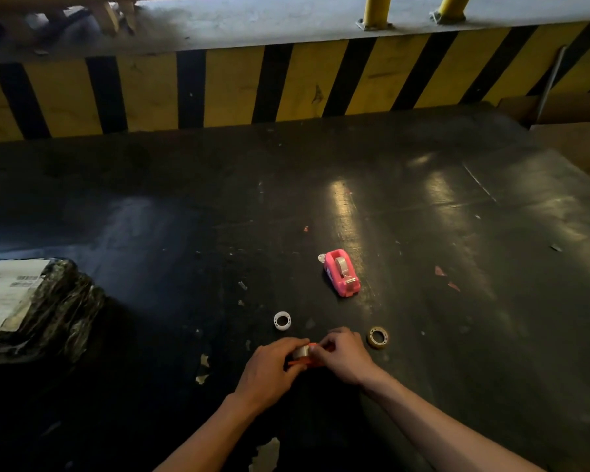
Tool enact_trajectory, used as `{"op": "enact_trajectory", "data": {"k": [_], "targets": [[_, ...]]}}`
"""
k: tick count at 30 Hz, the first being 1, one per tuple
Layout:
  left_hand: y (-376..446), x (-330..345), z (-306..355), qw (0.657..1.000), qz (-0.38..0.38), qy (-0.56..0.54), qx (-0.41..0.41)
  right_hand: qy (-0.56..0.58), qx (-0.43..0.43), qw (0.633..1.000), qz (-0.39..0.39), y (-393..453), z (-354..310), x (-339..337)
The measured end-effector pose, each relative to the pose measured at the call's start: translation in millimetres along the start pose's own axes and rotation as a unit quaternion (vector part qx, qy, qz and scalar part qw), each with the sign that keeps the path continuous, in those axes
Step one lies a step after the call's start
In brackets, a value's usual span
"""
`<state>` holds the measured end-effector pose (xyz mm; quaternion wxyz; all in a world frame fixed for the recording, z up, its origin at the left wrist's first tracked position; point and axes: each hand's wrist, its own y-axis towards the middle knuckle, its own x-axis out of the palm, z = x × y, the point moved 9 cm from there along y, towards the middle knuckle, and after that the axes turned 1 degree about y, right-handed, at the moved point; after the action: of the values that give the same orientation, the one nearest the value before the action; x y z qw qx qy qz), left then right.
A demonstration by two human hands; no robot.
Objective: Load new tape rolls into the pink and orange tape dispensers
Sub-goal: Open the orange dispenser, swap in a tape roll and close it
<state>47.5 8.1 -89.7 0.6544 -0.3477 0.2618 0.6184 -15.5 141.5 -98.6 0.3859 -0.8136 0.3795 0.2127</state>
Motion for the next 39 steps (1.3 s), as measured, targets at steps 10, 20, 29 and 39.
{"op": "enact_trajectory", "data": {"k": [10,20,29,39], "targets": [[0.2,-1.1,-1.1,1.000,-0.001,-0.005,-0.010,-0.052,-0.025,0.994,0.094,-12.7,-21.9,-12.2],[1.5,-1.6,-1.3,1.000,0.006,0.003,-0.013,0.161,-0.069,0.981,0.087,-22.5,-26.3,-23.0],[2.6,-0.4,-2.7,1.000,-0.007,0.001,-0.012,0.184,-0.012,0.980,0.076,-23.9,-4.4,-26.3],[1.2,-1.4,-2.4,1.000,-0.006,0.009,-0.007,0.179,0.010,0.980,0.084,-23.8,0.6,-37.4]]}}
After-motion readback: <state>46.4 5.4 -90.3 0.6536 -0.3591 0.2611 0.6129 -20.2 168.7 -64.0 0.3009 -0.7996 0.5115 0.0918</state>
